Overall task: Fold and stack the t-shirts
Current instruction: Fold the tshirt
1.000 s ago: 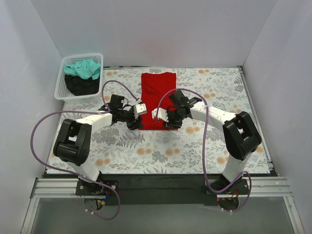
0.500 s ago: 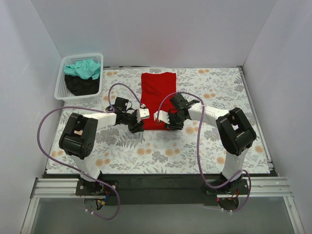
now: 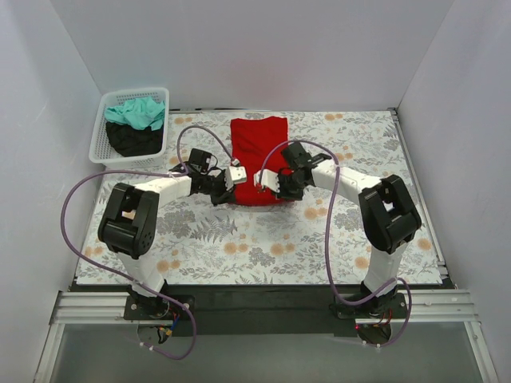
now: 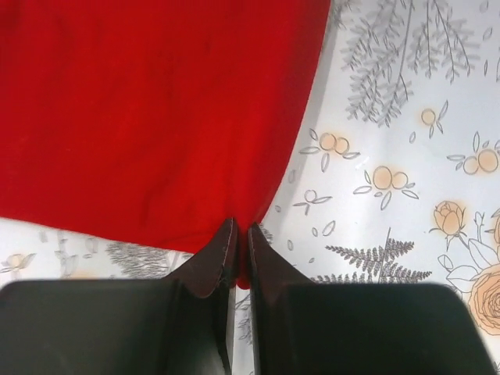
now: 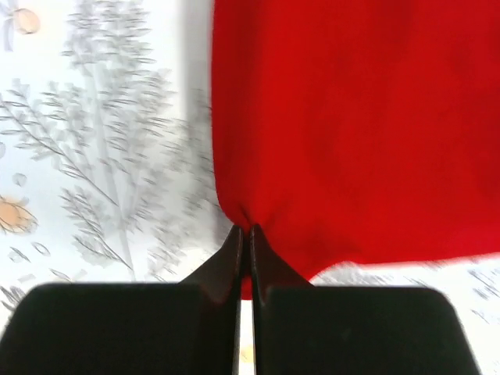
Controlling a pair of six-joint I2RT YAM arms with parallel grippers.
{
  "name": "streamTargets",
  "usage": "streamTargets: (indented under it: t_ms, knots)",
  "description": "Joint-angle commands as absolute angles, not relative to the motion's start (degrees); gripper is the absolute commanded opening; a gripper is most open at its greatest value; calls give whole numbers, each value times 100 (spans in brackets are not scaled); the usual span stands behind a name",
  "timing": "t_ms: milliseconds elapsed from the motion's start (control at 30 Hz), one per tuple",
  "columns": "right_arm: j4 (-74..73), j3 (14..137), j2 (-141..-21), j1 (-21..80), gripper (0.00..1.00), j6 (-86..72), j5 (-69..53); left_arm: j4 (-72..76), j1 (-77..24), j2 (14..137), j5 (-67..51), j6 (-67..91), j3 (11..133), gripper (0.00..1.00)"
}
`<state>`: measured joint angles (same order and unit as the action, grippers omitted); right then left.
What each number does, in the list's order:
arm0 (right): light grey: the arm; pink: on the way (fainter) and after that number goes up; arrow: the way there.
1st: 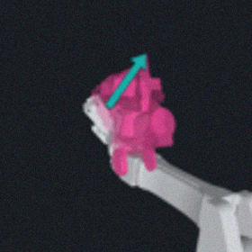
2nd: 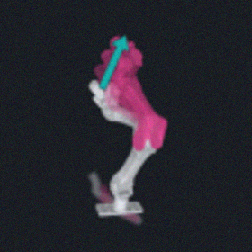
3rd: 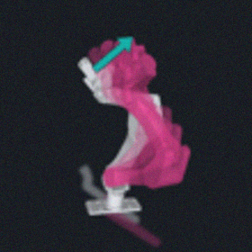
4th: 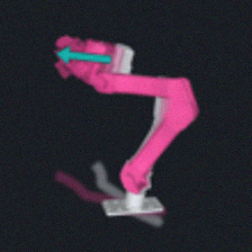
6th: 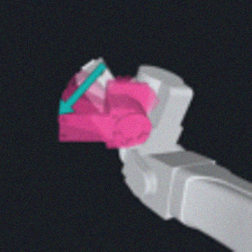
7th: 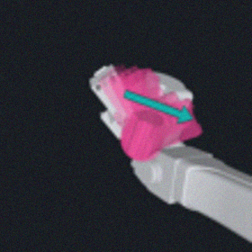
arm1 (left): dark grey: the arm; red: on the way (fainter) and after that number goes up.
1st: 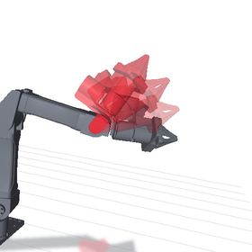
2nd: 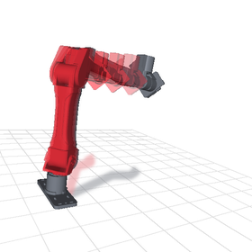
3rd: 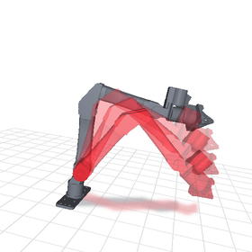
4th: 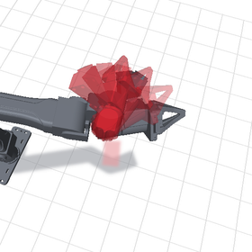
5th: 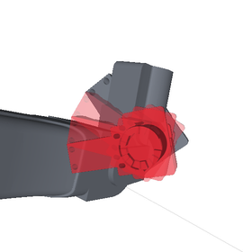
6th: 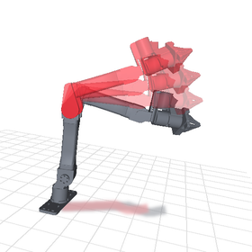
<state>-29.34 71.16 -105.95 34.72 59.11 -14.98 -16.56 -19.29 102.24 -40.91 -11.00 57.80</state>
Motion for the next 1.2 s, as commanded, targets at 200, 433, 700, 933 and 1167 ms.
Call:
streamTargets:
  t_ms: [200,433,700,933,1167]
  knots:
    - [-4445,8613,-9844,3006,1,5854,-1810,-2715,-1793,9169,-4473,-817,6776,0]
    - [-5246,7912,-8862,3409,1,5600,-2092,-3857,-2144,8080,-4526,-897,6338,0]
    - [-6354,7646,-7664,4078,1,4527,-2672,-5668,-2329,6259,-5168,-651,5924,0]
    - [-6451,8270,-8340,4104,1,4754,-2681,-5345,-2312,6442,-4782,-413,5915,0]
    - [-6469,9236,-9385,3885,1,5308,-2601,-4922,-1741,7338,-4939,-694,6300,0]
